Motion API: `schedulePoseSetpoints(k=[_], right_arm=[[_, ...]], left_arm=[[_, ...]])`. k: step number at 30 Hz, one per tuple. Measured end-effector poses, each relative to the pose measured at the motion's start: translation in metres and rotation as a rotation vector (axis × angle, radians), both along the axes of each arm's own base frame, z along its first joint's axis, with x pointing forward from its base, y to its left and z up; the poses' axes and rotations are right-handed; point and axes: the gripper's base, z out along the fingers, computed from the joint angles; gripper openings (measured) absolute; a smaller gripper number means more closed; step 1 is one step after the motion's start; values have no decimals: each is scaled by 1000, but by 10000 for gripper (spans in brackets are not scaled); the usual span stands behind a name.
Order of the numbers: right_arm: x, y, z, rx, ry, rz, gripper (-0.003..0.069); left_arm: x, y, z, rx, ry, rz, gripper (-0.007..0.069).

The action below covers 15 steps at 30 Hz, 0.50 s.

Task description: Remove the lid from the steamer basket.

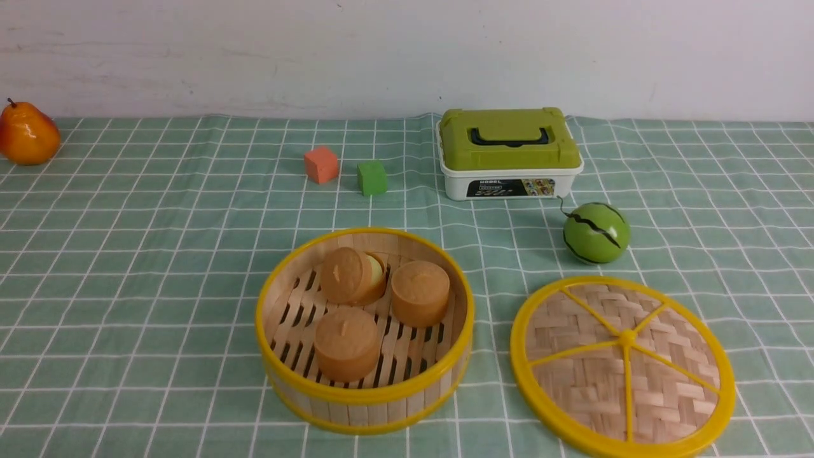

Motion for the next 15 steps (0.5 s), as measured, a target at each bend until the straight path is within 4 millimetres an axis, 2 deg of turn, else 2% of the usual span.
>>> schedulePoseSetpoints(k=[10, 12, 15], right_arm=[[3, 0, 0, 16, -41, -7, -12], [5, -1, -6, 25, -98, -21, -18], [-2, -8, -31, 15, -239, -68, -22]], left_arm=[[0, 0, 0, 0, 0, 0, 239], [0, 0, 0, 0, 0, 0, 239], [0, 0, 0, 0, 0, 0, 239]])
